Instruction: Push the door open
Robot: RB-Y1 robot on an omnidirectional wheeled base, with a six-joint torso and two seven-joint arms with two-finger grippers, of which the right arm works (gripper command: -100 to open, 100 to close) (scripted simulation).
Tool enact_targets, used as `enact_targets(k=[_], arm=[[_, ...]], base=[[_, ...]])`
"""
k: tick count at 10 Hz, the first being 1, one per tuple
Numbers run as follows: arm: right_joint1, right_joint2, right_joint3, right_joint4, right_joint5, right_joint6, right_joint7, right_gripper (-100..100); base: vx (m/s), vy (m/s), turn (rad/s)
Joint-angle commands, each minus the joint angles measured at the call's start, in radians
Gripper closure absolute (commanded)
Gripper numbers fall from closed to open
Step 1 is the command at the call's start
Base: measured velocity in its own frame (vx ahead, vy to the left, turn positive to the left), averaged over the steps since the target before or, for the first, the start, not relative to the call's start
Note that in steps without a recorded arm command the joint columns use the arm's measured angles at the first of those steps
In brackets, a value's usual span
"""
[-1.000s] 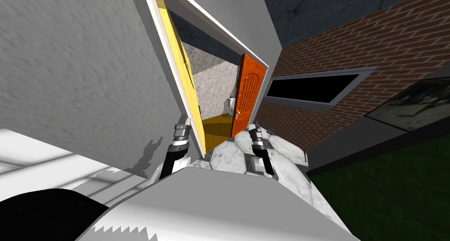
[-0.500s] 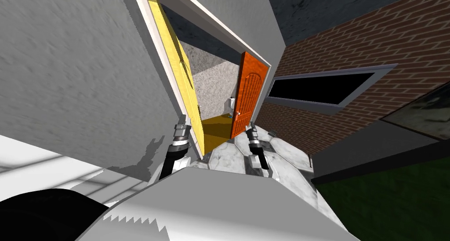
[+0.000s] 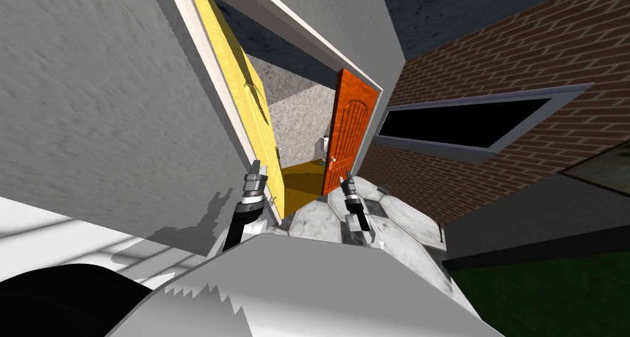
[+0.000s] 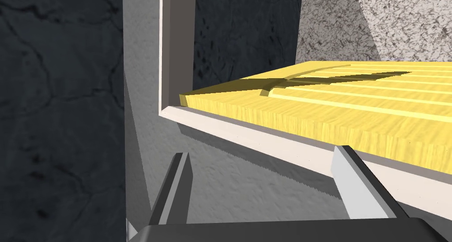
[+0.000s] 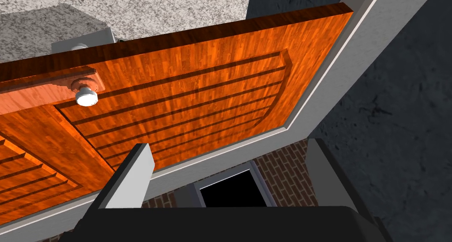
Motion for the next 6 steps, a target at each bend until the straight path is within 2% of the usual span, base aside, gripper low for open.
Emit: enact_targets(k=[1,6], arm=[[-0.023,-0.005,0.005,0.041,0.006,-0.003,-0.012,-100],[-0.104,-0.015,0.021,0.178,0.026,-0.017,-0.043,-100]], base=[[0.082,-0.102,0.058],[0.089,-0.102,0.058]])
